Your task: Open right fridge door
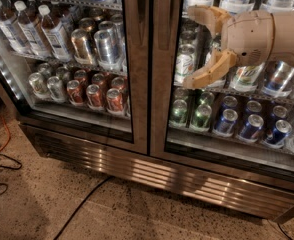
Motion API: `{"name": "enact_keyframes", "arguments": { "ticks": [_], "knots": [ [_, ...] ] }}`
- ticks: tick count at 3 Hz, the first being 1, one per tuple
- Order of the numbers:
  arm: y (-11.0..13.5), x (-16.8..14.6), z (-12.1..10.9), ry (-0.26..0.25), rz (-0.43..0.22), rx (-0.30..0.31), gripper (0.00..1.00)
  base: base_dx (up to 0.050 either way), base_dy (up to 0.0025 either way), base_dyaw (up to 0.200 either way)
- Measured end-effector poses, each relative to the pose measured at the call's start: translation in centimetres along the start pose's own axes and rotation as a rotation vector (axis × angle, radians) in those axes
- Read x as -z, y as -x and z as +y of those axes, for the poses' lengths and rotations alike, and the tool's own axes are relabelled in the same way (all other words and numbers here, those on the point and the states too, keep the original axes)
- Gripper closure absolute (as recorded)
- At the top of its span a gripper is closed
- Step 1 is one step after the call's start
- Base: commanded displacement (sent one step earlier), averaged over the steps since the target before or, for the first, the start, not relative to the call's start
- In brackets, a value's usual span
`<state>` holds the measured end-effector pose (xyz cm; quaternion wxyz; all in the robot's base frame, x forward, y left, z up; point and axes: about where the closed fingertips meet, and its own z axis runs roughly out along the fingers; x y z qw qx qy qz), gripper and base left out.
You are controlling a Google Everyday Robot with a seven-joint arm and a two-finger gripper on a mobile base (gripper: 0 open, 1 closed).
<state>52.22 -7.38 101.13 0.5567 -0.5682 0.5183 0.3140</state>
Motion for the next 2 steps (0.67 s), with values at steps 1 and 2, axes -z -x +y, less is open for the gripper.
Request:
{"name": "enact_keyframes", "arguments": {
  "ticks": [1,2],
  "knots": [
    [0.7,-1.2,0.4,0.035,0.007,0.02,0.0,0.0,0.0,0.0],
    [2.3,-3.6,2.4,0.126,0.023,0.081,0.0,0.0,0.0,0.0]
  ]
}}
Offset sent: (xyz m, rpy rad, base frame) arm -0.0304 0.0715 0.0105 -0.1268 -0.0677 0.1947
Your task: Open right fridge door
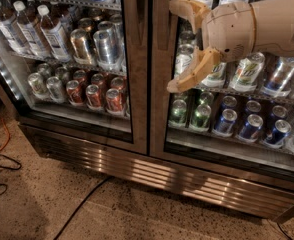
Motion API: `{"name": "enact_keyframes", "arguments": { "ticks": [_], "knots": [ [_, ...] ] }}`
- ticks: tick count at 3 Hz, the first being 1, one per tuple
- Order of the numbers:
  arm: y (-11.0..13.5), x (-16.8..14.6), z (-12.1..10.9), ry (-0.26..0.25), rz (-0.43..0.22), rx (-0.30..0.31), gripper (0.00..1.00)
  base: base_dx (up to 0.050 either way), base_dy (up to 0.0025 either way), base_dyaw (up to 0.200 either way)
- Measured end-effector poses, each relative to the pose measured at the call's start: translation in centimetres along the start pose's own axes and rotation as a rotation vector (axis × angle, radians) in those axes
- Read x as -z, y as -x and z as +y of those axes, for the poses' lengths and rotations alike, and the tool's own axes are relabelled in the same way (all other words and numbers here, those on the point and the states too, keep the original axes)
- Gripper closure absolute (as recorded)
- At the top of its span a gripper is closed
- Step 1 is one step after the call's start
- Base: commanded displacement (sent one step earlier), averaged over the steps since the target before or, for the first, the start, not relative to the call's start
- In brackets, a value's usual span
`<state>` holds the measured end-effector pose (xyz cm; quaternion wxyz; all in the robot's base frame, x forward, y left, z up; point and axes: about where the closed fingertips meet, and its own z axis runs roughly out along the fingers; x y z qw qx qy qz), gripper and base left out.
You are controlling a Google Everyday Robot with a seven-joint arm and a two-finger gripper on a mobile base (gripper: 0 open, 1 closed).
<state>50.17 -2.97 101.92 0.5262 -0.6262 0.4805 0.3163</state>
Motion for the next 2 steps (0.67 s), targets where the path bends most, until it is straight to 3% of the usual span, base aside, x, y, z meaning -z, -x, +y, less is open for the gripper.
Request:
{"name": "enact_keyframes", "arguments": {
  "ticks": [2],
  "knots": [
    [-0.14,0.4,-0.1,-0.001,-0.002,-0.001,0.0,0.0,0.0,0.0]
  ]
}}
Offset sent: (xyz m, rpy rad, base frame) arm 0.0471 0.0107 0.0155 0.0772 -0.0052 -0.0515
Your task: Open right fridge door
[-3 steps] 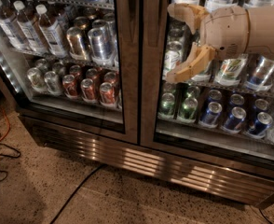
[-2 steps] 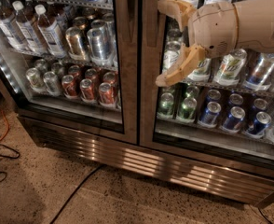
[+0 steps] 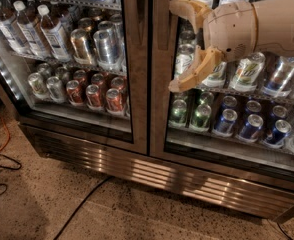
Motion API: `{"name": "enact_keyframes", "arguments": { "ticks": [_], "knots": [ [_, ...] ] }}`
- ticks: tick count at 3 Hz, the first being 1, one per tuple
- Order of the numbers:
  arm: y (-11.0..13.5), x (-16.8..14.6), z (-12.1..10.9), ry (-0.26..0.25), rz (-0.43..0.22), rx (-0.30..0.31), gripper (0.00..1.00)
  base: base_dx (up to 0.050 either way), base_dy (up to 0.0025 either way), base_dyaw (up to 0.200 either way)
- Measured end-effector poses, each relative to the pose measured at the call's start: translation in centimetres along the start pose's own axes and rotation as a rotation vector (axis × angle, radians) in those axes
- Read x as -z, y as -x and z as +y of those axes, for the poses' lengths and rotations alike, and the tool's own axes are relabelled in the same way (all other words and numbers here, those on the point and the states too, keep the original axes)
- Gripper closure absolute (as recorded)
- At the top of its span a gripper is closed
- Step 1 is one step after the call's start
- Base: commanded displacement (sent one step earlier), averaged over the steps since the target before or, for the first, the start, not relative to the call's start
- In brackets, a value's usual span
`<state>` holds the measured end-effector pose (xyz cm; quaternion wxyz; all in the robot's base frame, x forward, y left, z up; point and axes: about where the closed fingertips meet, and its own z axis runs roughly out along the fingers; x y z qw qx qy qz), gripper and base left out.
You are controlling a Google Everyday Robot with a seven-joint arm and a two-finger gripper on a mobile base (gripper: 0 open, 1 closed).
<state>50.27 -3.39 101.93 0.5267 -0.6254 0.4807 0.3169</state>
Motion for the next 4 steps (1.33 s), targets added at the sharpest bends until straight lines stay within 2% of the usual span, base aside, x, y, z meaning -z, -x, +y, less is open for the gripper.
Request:
{"name": "enact_keyframes", "arguments": {
  "ticks": [1,2,3,4],
  "knots": [
    [0.1,0.1,-0.4,-0.007,-0.005,0.001,0.0,0.0,0.0,0.0],
    [-0.3,0.2,-1.9,-0.025,-0.012,-0.01,0.0,0.0,0.0,0.0],
    [-0.1,-0.3,-2.1,-0.009,-0.011,-0.008,0.0,0.0,0.0,0.0],
    [1.4,-2.0,-2.2,0.079,0.026,0.034,0.0,0.0,0.0,0.0]
  ]
}}
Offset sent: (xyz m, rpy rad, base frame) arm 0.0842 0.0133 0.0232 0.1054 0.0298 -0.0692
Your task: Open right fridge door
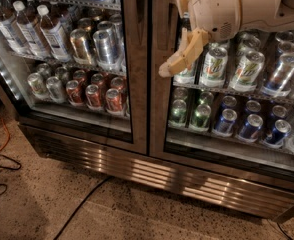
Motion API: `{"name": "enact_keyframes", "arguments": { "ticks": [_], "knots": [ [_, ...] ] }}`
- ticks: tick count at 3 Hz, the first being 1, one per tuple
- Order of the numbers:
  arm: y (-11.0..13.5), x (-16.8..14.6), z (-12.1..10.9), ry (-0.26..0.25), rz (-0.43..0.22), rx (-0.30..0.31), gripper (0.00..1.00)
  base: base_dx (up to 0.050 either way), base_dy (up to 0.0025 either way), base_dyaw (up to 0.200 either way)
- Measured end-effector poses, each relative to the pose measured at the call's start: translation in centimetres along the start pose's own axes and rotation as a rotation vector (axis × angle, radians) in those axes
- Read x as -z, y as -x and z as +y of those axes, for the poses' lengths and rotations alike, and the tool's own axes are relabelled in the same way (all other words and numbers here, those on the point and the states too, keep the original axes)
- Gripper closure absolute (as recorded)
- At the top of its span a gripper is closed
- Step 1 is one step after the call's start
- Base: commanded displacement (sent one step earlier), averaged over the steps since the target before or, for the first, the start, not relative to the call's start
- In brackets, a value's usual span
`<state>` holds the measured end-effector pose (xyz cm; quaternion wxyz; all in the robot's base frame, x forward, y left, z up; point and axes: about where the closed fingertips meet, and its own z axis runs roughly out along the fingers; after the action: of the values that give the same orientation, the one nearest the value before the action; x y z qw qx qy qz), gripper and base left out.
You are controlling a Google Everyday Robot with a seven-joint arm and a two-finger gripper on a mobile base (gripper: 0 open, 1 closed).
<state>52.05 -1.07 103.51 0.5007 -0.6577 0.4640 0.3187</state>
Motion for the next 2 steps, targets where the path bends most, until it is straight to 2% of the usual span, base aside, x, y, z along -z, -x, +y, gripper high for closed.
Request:
{"name": "enact_keyframes", "arguments": {
  "ticks": [2],
  "knots": [
    [-0.09,0.01,-0.16,0.001,0.0,0.0,0.0,0.0,0.0,0.0]
  ]
}}
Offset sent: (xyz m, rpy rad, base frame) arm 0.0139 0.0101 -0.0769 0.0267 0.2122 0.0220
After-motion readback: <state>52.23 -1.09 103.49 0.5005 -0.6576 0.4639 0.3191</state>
